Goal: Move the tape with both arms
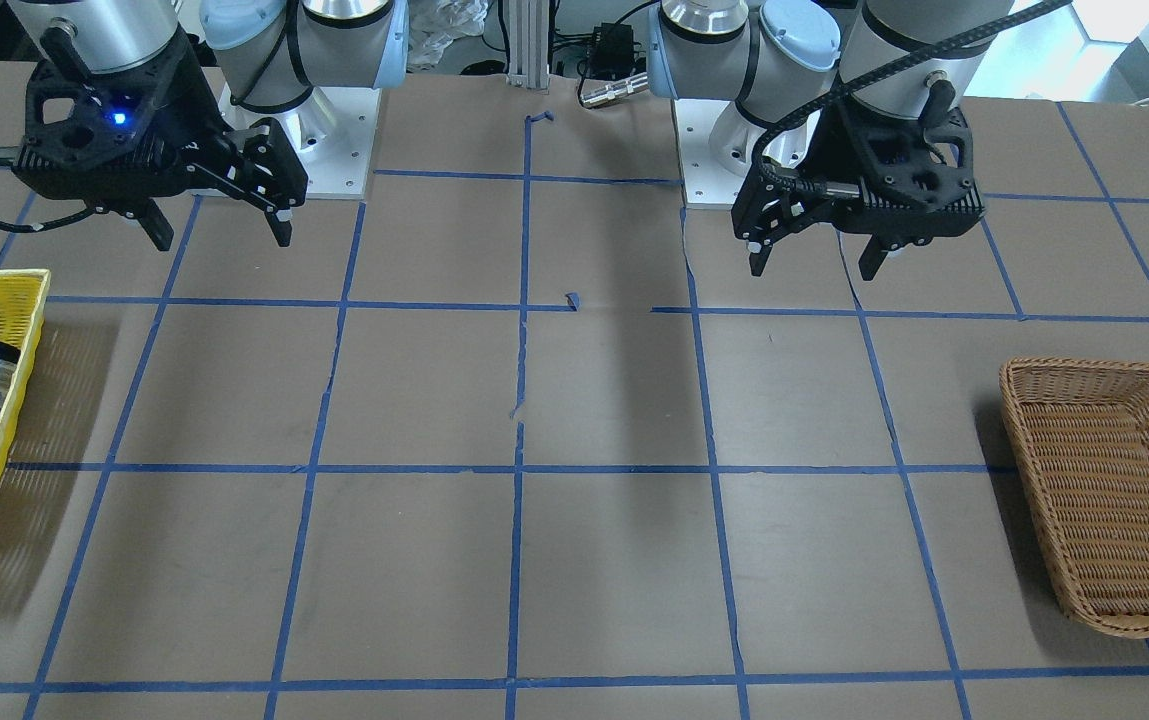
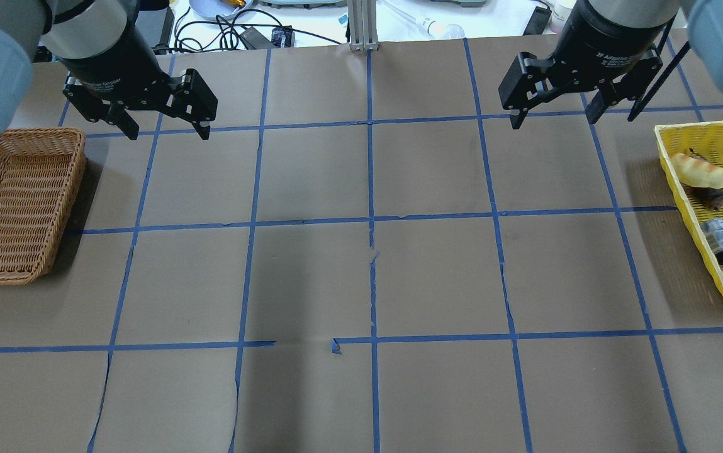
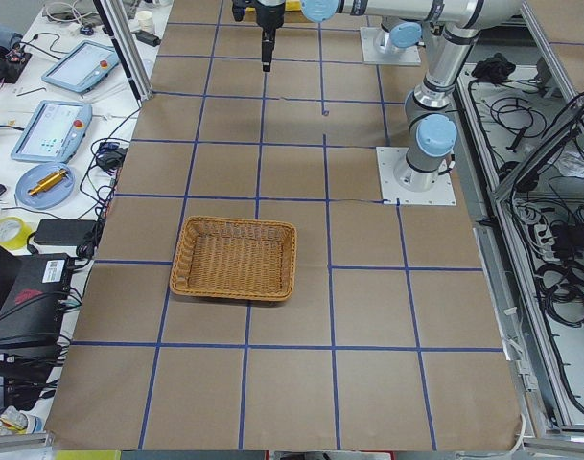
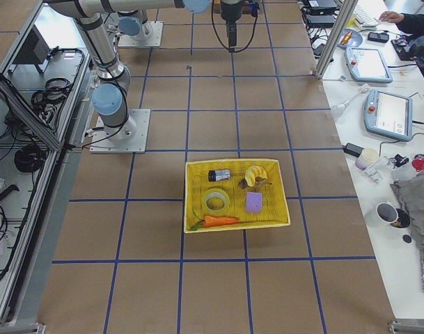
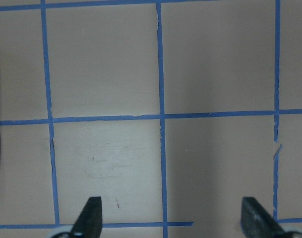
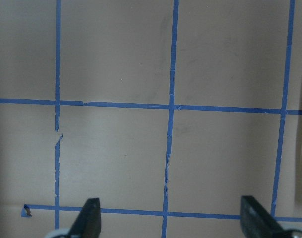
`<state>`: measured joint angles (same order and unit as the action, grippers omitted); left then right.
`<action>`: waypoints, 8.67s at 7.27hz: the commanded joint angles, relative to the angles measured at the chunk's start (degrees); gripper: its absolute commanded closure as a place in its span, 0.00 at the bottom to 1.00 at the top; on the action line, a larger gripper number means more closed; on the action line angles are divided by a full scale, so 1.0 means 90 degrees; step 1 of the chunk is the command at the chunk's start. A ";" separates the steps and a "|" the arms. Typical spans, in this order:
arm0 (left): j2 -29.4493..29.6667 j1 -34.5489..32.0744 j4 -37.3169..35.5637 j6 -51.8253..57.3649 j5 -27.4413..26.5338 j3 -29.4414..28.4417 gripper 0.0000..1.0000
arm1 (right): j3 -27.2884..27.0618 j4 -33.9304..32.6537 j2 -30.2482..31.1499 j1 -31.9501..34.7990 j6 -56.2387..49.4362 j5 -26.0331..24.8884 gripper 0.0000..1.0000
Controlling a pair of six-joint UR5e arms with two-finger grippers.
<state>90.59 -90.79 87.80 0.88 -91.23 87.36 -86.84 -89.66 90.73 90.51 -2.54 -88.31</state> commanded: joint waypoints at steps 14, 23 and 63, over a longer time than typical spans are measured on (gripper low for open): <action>-0.0007 0.0000 0.0000 0.0000 0.0029 0.0000 0.00 | -0.0048 0.0050 0.0016 0.0021 -0.0118 -0.0002 0.00; -0.0007 0.0000 -0.0010 -0.0010 0.0049 0.0000 0.00 | -0.0253 -0.0339 -0.0529 -0.3039 -0.4502 -0.0487 0.00; -0.0036 -0.0058 -0.0078 -0.0009 0.0058 0.0000 0.00 | 0.0421 -0.3271 -0.3386 0.2278 0.5853 0.0428 0.28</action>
<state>90.26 -91.01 87.07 0.93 -90.95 87.27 -83.54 -120.30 56.95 111.78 53.33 -83.88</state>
